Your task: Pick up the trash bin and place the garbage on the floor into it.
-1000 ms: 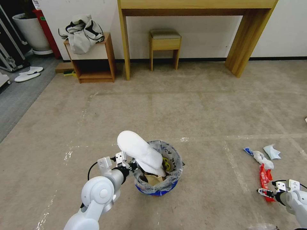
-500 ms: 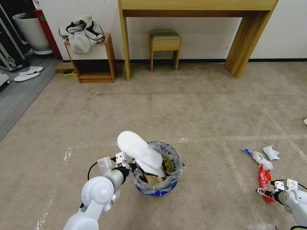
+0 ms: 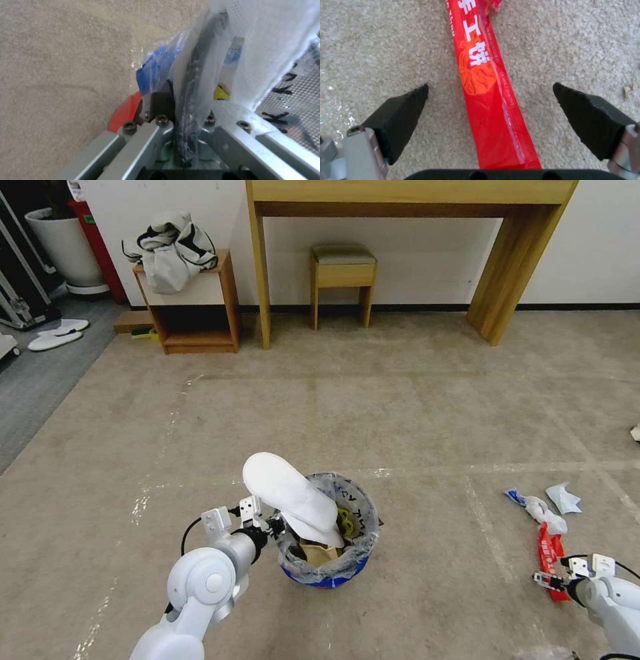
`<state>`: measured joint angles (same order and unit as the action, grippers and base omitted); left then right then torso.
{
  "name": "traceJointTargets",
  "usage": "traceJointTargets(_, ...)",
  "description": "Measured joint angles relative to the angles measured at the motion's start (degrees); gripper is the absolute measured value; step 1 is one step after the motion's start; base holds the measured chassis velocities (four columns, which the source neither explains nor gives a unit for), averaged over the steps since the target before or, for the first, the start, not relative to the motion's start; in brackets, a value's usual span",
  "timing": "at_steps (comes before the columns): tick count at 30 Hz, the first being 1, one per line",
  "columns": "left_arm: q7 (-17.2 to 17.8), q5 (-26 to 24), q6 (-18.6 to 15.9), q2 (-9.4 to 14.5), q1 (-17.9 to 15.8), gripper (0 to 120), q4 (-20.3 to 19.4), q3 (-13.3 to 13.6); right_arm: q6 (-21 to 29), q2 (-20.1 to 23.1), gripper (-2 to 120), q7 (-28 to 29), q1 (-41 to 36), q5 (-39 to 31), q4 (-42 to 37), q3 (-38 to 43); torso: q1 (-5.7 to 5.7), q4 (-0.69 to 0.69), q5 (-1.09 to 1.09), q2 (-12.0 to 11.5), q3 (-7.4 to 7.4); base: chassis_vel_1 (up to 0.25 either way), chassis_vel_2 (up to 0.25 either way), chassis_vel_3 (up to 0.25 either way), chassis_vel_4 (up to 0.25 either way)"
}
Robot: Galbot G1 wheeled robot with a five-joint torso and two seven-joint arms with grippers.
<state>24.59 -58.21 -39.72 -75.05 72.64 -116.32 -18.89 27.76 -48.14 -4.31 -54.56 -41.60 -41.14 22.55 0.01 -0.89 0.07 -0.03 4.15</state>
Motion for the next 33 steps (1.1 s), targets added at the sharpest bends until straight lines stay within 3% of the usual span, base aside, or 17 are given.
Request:
traceJointTargets(7, -0.04, -0.03, 0.05, 0.26, 0.19, 1, -0.30, -0.02, 0.33, 0.50, 91, 0.40, -1.77, -1.94, -2.06, 0.67, 0.01, 0.01, 0.05, -0.01, 0.01, 0.000, 0.000, 0.000, 0.000)
traceJointTargets(33, 0.11, 1.06, 0.08, -0.64, 2.29, 1, -2.57, 0.36, 0.64, 1.56, 25, -1.65, -5.72, -4.95, -5.68, 3.30, 0.00, 0.04, -0.02, -0.01, -0.01, 0.000, 0.000, 0.000, 0.000)
